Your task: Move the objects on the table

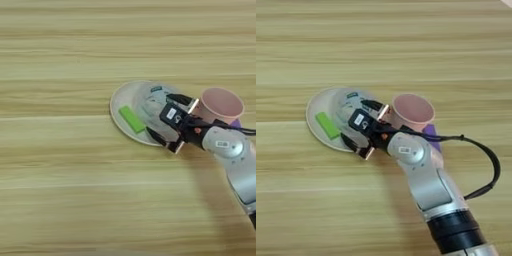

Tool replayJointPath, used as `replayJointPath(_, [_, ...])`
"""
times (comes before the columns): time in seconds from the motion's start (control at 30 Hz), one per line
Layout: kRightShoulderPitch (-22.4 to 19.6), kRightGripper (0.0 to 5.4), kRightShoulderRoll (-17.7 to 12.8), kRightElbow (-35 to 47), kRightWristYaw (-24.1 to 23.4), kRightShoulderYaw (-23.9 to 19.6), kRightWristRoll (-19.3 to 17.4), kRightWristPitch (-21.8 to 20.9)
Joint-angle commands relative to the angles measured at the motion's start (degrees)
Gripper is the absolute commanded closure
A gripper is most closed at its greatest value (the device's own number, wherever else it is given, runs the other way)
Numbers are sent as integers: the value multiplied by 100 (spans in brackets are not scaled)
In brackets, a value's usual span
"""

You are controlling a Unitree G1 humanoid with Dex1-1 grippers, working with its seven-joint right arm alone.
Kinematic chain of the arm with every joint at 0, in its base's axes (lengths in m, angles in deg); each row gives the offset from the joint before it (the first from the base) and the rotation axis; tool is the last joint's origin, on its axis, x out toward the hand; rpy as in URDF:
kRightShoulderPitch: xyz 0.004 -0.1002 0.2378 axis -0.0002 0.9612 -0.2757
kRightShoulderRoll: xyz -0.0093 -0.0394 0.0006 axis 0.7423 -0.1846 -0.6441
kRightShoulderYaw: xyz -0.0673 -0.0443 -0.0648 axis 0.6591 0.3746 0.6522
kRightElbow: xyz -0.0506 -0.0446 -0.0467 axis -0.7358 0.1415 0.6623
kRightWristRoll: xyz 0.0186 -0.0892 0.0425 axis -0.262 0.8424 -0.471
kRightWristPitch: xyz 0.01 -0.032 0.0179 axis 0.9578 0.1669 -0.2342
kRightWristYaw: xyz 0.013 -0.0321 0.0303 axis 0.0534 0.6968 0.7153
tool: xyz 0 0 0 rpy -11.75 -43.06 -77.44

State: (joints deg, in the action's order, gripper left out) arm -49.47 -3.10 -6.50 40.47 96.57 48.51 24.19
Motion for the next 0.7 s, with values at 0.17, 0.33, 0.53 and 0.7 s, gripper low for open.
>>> replayJointPath(0.17, [-365, 89, -62, 42, -3, -119, -112, -192])
replayJointPath(0.33, [-363, 141, -22, 54, 39, -127, -151, -224])
replayJointPath(0.53, [-338, 211, -10, 76, 72, -109, -184, -254])
replayJointPath(0.7, [-311, 256, 22, 91, 81, -70, -188, -271])
